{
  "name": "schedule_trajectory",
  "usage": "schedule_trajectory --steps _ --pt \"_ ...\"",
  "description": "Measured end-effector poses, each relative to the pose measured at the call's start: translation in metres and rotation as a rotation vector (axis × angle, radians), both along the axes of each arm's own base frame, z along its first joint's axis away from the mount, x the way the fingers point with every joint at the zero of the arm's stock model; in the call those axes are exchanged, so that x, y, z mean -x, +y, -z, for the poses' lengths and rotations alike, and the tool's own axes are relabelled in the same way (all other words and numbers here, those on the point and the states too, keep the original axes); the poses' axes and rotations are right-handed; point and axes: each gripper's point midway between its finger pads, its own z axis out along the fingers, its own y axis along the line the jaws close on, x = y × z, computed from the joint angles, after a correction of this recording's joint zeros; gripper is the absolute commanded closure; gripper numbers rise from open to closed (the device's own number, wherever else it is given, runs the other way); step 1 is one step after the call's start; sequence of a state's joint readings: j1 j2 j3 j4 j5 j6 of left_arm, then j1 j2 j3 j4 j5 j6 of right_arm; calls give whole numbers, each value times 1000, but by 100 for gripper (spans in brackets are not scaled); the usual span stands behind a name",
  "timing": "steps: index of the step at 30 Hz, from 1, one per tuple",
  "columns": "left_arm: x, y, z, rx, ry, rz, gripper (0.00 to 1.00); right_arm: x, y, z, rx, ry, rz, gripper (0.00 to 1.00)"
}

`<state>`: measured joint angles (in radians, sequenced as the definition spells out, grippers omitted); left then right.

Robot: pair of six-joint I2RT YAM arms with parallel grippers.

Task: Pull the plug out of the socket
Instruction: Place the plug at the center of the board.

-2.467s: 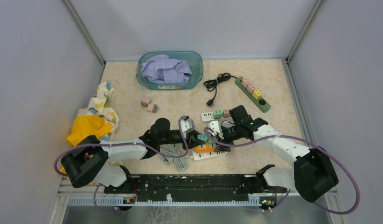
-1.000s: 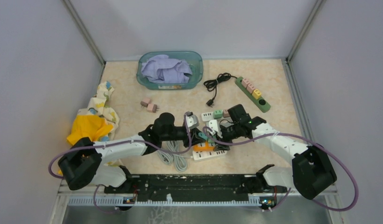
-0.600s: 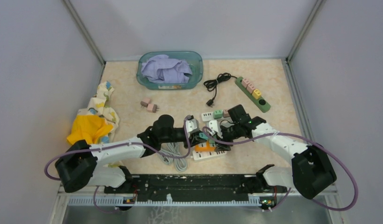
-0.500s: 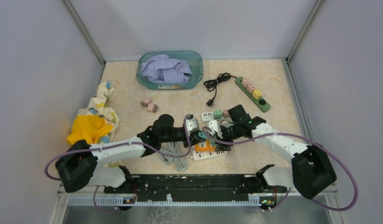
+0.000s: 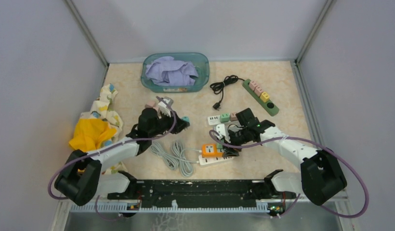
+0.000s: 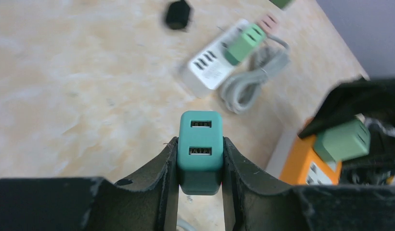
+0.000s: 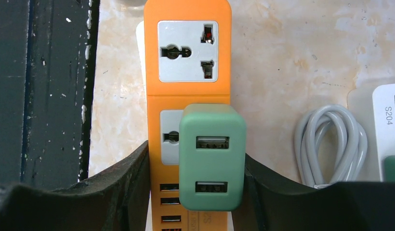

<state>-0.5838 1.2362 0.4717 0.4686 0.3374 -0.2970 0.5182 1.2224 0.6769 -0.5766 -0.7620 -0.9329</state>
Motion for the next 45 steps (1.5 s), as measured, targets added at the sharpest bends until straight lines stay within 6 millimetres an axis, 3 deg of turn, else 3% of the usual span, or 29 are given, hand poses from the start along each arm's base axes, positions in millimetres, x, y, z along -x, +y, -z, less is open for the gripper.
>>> schedule_trajectory --steps 3,6,11,17,20,27,35,38,45 --pt "-28 31 5 54 100 -184 100 0 -1 0 1 4 2 100" --pt "-51 68 25 114 233 -373 100 1 -2 1 3 9 2 100" --pt "-63 121 66 201 455 -630 100 2 -2 1 5 8 -2 100" --pt "-69 157 94 281 622 -836 93 2 -2 1 5 8 -3 100" --pt "-80 167 96 310 672 -905 88 2 -2 1 5 8 -3 100" --pt "-113 193 97 377 742 -994 56 2 -2 1 5 8 -3 100" --pt "-119 200 86 422 739 -1008 6 2 -2 1 5 8 -3 100" --pt "-116 206 76 410 715 -1039 4 2 -2 1 5 8 -3 100" --pt "-88 215 59 361 666 -1076 0 2 -2 1 5 8 -3 100"
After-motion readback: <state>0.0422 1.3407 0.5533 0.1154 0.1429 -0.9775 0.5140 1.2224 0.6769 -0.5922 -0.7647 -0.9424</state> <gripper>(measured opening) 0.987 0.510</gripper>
